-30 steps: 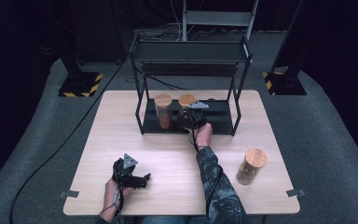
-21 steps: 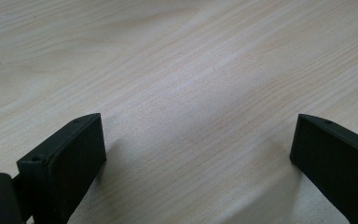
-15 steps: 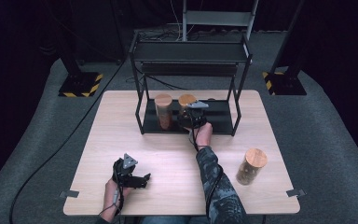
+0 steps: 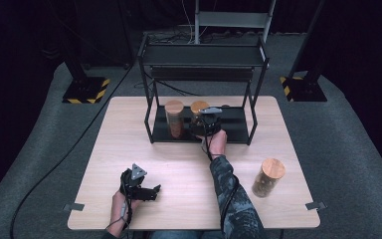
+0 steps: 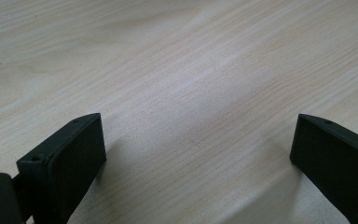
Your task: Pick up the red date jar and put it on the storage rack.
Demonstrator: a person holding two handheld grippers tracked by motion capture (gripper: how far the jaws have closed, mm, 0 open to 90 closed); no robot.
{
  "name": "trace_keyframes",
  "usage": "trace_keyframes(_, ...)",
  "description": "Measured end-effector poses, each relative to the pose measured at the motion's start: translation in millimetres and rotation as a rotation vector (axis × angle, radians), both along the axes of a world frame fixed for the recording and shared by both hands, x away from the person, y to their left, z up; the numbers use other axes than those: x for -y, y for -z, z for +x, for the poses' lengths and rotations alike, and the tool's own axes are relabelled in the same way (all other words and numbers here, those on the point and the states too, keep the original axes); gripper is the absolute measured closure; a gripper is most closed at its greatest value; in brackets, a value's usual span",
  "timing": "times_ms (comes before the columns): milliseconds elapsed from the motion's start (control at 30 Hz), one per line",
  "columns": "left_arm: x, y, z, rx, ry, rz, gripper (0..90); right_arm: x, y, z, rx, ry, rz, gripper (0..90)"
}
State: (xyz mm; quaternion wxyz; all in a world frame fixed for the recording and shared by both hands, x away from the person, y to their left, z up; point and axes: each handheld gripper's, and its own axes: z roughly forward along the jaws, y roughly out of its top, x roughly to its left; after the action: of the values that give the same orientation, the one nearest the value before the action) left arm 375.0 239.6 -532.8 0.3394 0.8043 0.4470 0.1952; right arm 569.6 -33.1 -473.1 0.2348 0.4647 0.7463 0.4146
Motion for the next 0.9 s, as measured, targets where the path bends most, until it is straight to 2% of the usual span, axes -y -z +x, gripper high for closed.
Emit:
trace_keyframes(67, -0.1, 0.0, 0.1, 0.001, 0.0, 0.001, 2.5, 1.8, -0.7, -0.6, -0.016, -0.015, 0.005, 6.6)
trace_keyframes(167, 0.0, 0.0, 0.0, 0.001, 0.0, 0.001, 2.5, 3.1, -2.2, -2.7, -0.044, -0.023, 0.003, 2.9)
trace_keyframes(400, 0.0, 0.0, 0.1, 0.0, 0.0, 0.0, 2.5, 6.4, -11.6, -14.1, -0.075, -0.038, -0.017, 0.0)
trace_keyframes(567, 0.1, 0.1, 0.1, 0.002, -0.001, 0.0, 2.6, 11.5, -18.0, -30.9, -0.075, -0.04, -0.009, 0.0)
trace_keyframes(900, 0.1, 0.0, 0.1, 0.001, -0.001, 0.0, 2.6, 17.2, -21.1, -69.0, -0.072, -0.033, -0.065, 0.0)
